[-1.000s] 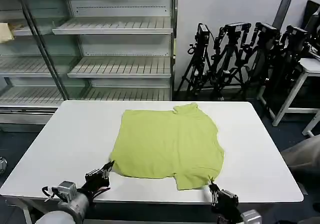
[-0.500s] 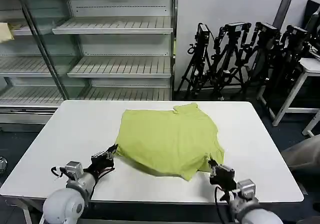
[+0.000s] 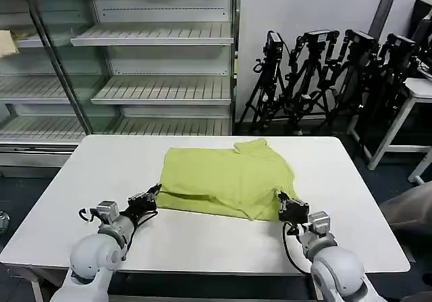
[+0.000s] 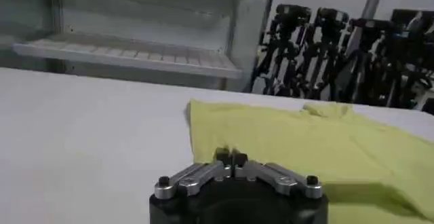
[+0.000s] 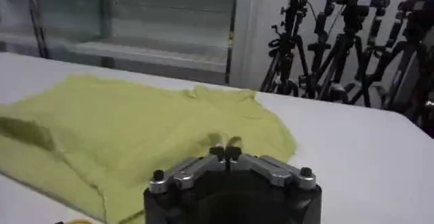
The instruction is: Fold and organize the clothes.
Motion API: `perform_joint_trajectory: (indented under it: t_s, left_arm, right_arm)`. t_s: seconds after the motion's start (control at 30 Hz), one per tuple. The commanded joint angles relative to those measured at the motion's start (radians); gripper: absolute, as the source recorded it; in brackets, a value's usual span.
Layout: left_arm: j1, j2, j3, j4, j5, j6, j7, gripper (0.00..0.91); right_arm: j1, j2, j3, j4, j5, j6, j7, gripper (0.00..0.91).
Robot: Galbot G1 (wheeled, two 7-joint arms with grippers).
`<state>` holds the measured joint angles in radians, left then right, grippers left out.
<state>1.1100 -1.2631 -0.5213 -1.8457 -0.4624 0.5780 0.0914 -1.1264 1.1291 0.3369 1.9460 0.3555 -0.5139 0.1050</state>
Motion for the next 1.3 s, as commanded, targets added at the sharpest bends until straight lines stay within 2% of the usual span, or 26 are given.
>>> perform_joint_trajectory:
  t_s: [0.03, 0.6, 1.2, 1.23, 1.27, 1.3]
  left_arm:
    - [-0.031, 0.002, 0.005, 0.044, -0.002, 0.0, 0.0, 0.01]
    - [-0.027, 0.005, -0.007, 0.047, -0.002, -0.001, 0.002, 0.01]
    - [-0.093, 0.0, 0.014, 0.118, 0.007, -0.002, 0.006, 0.02]
    - [-0.095, 0.0, 0.014, 0.12, 0.008, -0.002, 0.006, 0.071]
    - [-0.096, 0.0, 0.014, 0.123, 0.009, -0.002, 0.007, 0.907]
    - [-0.097, -0.001, 0.014, 0.127, 0.01, -0.002, 0.007, 0.907]
  right_arm:
    - [0.071, 0.006, -0.013, -0.082, -0.012, 0.005, -0.002, 0.0]
    - [0.094, 0.021, -0.029, -0.134, -0.014, 0.023, -0.022, 0.0]
    - [0.112, 0.035, -0.027, -0.156, -0.024, 0.031, -0.031, 0.0]
    - [0.112, 0.036, -0.027, -0.156, -0.025, 0.03, -0.03, 0.262]
    - [0.112, 0.037, -0.029, -0.157, -0.034, 0.027, -0.03, 0.877]
    - [0.112, 0.038, -0.03, -0.16, -0.035, 0.03, -0.033, 0.877]
